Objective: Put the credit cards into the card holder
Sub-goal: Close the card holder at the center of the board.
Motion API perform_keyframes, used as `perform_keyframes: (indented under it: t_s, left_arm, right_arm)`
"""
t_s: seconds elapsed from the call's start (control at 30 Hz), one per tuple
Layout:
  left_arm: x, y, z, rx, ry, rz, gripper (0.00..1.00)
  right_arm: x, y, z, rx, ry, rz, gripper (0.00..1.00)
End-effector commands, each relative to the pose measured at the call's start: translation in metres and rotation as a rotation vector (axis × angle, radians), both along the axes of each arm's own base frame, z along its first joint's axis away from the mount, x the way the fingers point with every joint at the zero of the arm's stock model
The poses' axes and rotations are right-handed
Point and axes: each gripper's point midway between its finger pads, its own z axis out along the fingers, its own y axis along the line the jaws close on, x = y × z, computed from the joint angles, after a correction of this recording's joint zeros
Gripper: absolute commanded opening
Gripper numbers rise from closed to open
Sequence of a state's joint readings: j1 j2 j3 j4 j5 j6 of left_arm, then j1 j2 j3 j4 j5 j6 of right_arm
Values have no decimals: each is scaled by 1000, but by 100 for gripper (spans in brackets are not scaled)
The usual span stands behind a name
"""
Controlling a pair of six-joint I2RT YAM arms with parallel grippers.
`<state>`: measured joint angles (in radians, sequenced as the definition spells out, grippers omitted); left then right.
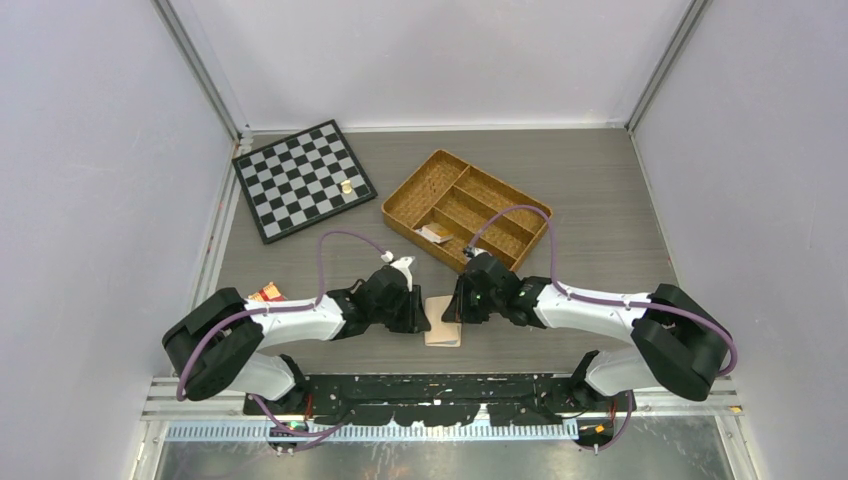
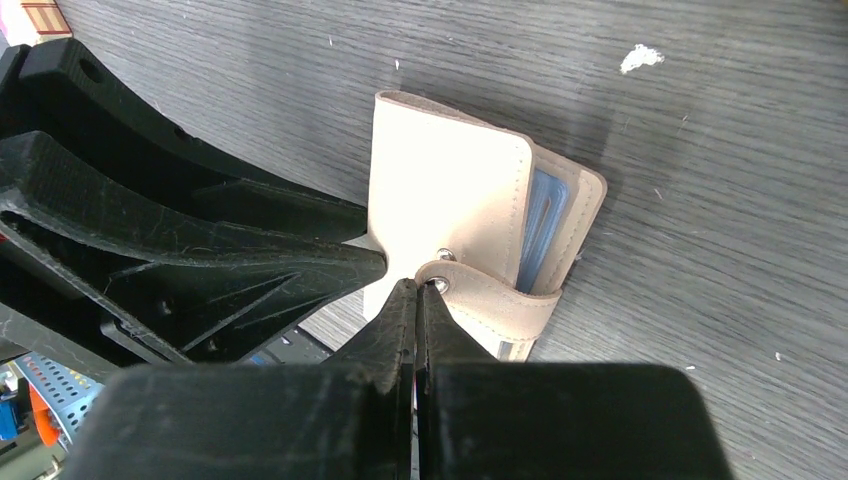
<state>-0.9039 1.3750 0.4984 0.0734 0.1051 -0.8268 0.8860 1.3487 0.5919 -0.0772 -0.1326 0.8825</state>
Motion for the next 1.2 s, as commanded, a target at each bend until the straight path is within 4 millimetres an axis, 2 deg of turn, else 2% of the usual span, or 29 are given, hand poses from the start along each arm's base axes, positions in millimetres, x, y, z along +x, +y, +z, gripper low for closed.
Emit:
perform_keyframes:
  t_s: [0.0, 0.57, 1.17]
  left_arm:
    - [3, 11, -10, 78, -15, 11, 28]
    - [3, 10, -10, 78, -16, 7, 28]
    - [4, 11, -9, 84, -18, 4, 28]
  right_arm:
    - [7, 3, 3, 9, -32, 3, 0]
    - [16, 4, -6, 9, 4, -29, 0]
    - [11, -19, -42, -168, 138, -107, 0]
